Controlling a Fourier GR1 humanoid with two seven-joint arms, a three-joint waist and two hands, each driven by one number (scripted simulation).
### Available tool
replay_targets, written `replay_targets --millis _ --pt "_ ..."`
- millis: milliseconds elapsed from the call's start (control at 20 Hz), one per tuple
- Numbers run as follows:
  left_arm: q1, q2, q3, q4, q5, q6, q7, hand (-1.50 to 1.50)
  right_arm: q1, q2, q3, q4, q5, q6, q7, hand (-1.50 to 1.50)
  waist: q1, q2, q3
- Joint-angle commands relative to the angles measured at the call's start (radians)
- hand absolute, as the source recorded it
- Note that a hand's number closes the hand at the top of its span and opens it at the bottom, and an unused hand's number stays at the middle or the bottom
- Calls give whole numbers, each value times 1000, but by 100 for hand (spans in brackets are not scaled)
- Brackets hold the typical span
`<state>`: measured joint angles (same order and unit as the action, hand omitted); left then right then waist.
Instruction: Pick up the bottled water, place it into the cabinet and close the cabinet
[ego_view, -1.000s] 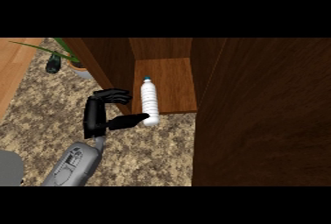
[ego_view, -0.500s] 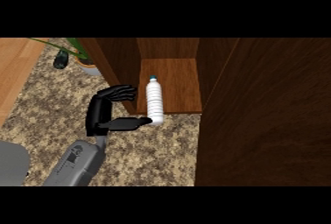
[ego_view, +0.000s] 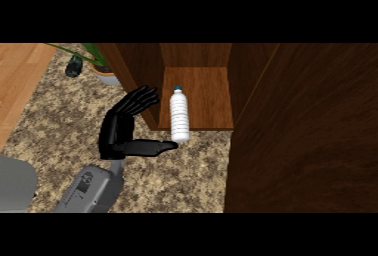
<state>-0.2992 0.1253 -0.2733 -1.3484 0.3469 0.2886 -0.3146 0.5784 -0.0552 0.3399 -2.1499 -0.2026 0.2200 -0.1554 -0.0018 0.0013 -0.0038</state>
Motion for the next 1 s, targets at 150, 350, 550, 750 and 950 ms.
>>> replay_targets --millis 150,350,550,750,950 --pt "33 -19 -40 -330 -16 66 137 -150 25 -4 15 10 23 -8 -39 -150 2 -6 4" --pt "248 -18 -121 -469 -32 19 89 -150 36 -24 18 -40 -2 -10 -14 -150 2 -5 4" --pt "383 3 -173 -593 -23 -5 100 -150 30 -42 46 -28 72 -17 -28 -150 4 -5 4" --pt "415 71 -155 -686 -9 -55 130 -150 3 -103 65 -28 105 33 -4 150 5 -4 4" --pt "581 79 -190 -793 -10 -44 67 -150 63 -194 126 -36 165 118 -18 150 13 -9 4"
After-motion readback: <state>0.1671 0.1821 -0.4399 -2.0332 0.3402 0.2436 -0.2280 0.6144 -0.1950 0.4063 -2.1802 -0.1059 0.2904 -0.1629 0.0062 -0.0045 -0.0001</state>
